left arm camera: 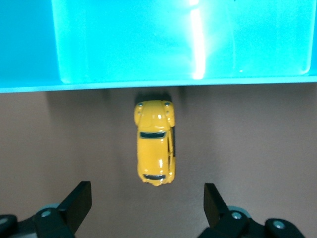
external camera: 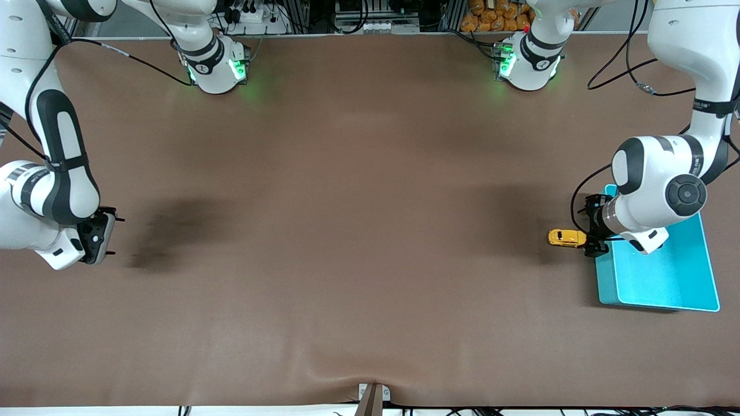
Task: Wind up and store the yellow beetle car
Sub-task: 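Lower the left gripper and grasp the car beside the bin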
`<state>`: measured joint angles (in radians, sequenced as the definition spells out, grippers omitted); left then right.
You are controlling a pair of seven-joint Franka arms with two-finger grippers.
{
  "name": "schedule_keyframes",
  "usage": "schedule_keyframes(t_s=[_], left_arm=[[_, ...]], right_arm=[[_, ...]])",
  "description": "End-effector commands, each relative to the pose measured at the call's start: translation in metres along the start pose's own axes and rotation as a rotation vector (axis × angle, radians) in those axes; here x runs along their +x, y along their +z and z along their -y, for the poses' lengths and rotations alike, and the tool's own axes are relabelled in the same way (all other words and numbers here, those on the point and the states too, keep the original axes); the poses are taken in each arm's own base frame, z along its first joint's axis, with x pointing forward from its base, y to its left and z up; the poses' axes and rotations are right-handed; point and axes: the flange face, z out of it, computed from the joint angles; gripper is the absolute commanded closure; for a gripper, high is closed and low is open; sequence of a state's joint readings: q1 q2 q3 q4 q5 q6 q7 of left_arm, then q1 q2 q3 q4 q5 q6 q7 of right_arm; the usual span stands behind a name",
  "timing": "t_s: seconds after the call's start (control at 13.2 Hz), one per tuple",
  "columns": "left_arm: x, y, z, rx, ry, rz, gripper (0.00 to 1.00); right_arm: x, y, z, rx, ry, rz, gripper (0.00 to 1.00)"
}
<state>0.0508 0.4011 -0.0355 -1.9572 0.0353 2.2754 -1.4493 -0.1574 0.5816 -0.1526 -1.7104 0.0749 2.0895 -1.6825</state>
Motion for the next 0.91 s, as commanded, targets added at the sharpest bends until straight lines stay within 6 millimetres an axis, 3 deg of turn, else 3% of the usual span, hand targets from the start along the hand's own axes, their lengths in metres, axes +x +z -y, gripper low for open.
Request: schedule_keyframes(t_s=[0.0,0.15,0.53,0.83], left_arm=[[0.001,0.022,0.009,-0.024,-0.01,-0.018,0.0],[0.007,0.035,0.017,-0.062,-0.019,-0.019,0.0],[0.008,0.072,0.027,-0.092,-0.02,-0.019,0.0],[0.01,0.082,0.026,-0.09,-0.021,-0.018,0.0]], right_arm=[[0.002,-0.012,-0.006,-0.013,-0.001,-0.018,0.0],[0.003,-0.022,-0.009,-0.014,-0.003,-0.019,0.0],[0.012,-0.076,-0.014,0.028,-0.001,-0.031,0.0],[0.021,-0.122,-0.012,0.07,0.06,-0.035,0.0]])
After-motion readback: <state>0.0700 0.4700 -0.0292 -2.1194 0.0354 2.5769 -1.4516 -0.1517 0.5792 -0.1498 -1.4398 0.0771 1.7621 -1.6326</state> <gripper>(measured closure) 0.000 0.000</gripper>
